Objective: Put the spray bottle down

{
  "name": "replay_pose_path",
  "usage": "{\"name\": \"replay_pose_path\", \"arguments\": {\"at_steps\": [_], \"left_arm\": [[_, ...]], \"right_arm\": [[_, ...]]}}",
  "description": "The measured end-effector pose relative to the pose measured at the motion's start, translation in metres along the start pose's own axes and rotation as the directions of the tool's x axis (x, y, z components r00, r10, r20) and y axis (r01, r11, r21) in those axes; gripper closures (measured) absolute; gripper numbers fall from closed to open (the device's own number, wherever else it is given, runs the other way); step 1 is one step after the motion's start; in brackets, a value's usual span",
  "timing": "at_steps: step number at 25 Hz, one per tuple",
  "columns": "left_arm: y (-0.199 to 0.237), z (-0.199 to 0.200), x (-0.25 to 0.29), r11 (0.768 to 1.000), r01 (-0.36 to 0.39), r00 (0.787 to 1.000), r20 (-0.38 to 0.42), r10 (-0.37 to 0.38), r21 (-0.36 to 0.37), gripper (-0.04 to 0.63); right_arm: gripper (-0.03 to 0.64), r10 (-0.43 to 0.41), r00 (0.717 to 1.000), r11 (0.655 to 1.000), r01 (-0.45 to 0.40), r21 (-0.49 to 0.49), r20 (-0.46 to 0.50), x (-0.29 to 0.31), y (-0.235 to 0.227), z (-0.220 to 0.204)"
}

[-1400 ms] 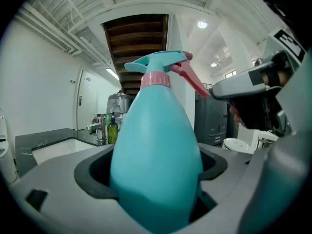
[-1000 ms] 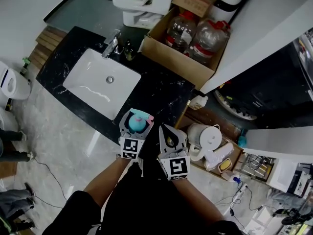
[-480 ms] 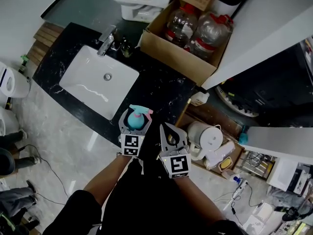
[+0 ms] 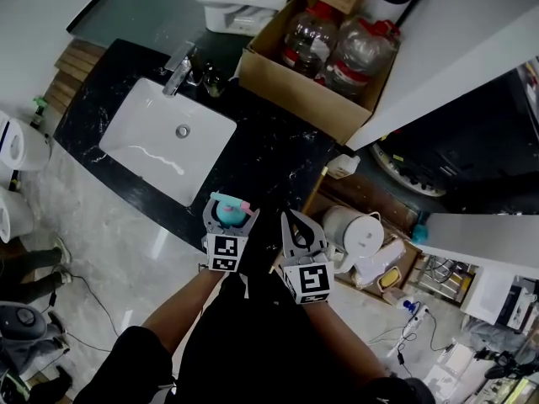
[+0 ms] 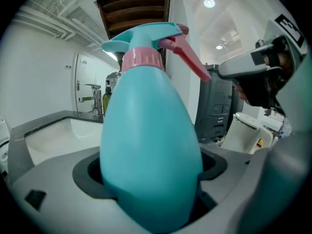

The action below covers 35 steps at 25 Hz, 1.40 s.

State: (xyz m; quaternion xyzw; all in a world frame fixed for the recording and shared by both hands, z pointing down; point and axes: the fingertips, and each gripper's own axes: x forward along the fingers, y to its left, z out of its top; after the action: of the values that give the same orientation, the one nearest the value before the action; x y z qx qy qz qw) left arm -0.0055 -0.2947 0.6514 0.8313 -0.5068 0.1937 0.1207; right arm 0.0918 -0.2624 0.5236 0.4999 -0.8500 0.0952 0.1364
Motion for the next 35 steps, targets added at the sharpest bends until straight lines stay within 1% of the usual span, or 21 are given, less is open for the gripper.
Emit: {"name": "replay_pose_path", "arguments": {"at_steps": [3,11,15,19,25,28,32,35], "left_arm": [[-0.001,0.001,0.004,1.000,0.007,1.000,-0.001,-0.007,0.018,0.140],[-0.008,0.010,0.024,0.997,0.055,0.998,-0.001,-0.055,0.058,0.138],[-0.014,0.007,0.026,0.995,0.077,0.997,-0.006,-0.077,0.070,0.138],[-0.017,0.004,0.024,0.994,0.084,0.996,-0.024,-0.083,0.063,0.129],[-0.013,0.001,0.015,0.995,0.091,0.996,-0.015,-0.091,0.049,0.097],[-0.011,0.000,0.008,0.995,0.091,0.996,-0.014,-0.091,0.044,0.094],[-0.009,-0.007,-0.001,0.995,0.093,0.995,-0.047,-0.091,0.041,0.094],[-0.009,-0.007,-0.013,0.995,0.092,0.995,-0.043,-0.091,0.032,0.094]], "right_arm": [[0.601,0.003,1.000,1.000,-0.003,0.006,-0.001,-0.001,0.002,-0.003],[0.601,-0.019,1.000,1.000,0.019,0.022,0.000,-0.007,-0.004,-0.004],[0.601,-0.023,1.000,1.000,0.023,0.022,0.005,-0.011,-0.006,-0.003],[0.601,-0.020,1.000,0.999,0.020,0.027,0.002,-0.011,-0.005,-0.003],[0.601,-0.005,1.000,1.000,0.005,0.028,0.001,-0.012,0.009,-0.005],[0.601,-0.006,1.000,0.999,0.006,0.035,0.002,-0.015,0.015,-0.005],[0.601,-0.009,1.000,1.000,0.009,0.029,0.009,-0.020,0.022,-0.004],[0.601,-0.018,1.000,0.999,0.017,0.031,0.011,-0.025,0.026,-0.005]]}}
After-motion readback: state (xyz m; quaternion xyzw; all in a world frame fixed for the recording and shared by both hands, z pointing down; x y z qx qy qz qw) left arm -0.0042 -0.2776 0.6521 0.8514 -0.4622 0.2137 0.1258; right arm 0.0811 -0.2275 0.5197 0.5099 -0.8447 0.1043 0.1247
